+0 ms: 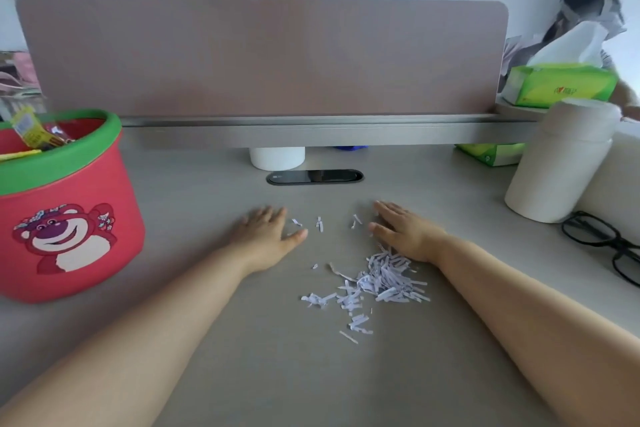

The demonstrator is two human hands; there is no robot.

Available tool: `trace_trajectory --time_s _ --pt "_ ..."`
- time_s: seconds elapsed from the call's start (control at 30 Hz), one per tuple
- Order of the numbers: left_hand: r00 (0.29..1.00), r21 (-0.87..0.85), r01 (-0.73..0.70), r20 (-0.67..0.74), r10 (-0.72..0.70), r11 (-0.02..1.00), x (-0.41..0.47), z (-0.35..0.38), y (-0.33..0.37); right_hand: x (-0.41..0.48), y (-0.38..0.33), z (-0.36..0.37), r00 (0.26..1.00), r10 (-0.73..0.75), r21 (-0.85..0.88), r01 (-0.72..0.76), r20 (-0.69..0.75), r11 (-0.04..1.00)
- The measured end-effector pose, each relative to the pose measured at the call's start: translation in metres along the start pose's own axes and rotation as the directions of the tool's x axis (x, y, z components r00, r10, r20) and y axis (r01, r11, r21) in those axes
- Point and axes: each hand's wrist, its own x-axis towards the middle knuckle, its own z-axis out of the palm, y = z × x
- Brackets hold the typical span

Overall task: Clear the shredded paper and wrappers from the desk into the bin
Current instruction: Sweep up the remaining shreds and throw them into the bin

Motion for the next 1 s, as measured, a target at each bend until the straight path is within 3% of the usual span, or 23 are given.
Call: trace_trajectory --time_s 0.1,0.17,0.3,0.4,0.5,0.73,0.9,1.0 --pt "0.979 -0.232 -0.183 0.047 0.199 0.955 -0.007 0.005 0.007 -0.011 -0.021 0.004 0.986 -0.165 0.158 0.161 0.015 0.974" --pt "0.958 -0.360 -0.256 0.031 0.285 0.897 -0.012 0.005 0.009 -0.019 -0.024 0.002 0.983 -0.183 0.271 0.185 -0.036 0.945" --pt "0.966 -0.332 -0.251 -0.035 0.255 0.909 0.001 -0.003 0.012 -0.009 -0.013 -0.012 0.981 -0.056 0.308 0.112 -0.184 0.945" --pt "0.969 -0.266 -0.214 0.062 0.238 0.940 0.008 -0.001 0.021 0.001 -0.020 -0.006 0.994 -0.089 0.210 0.100 -0.061 0.973" --pt "0.951 -0.140 -0.284 0.088 0.298 0.948 0.002 0.004 0.024 -0.001 -0.034 0.006 0.972 -0.231 0.155 0.222 0.048 0.963" --pt "0.874 -0.264 -0.418 0.144 0.464 0.869 -0.039 0.003 0.013 -0.034 -0.035 0.008 0.937 -0.323 0.366 0.257 0.132 0.895" --pt "0.875 -0.352 -0.379 0.165 0.456 0.856 -0.073 0.007 0.001 -0.063 -0.045 0.011 0.936 -0.324 0.416 0.243 0.134 0.876" --pt "0.876 -0.516 -0.326 0.152 0.459 0.792 -0.093 0.006 0.005 -0.078 -0.056 0.013 0.944 -0.313 0.428 0.241 0.106 0.871"
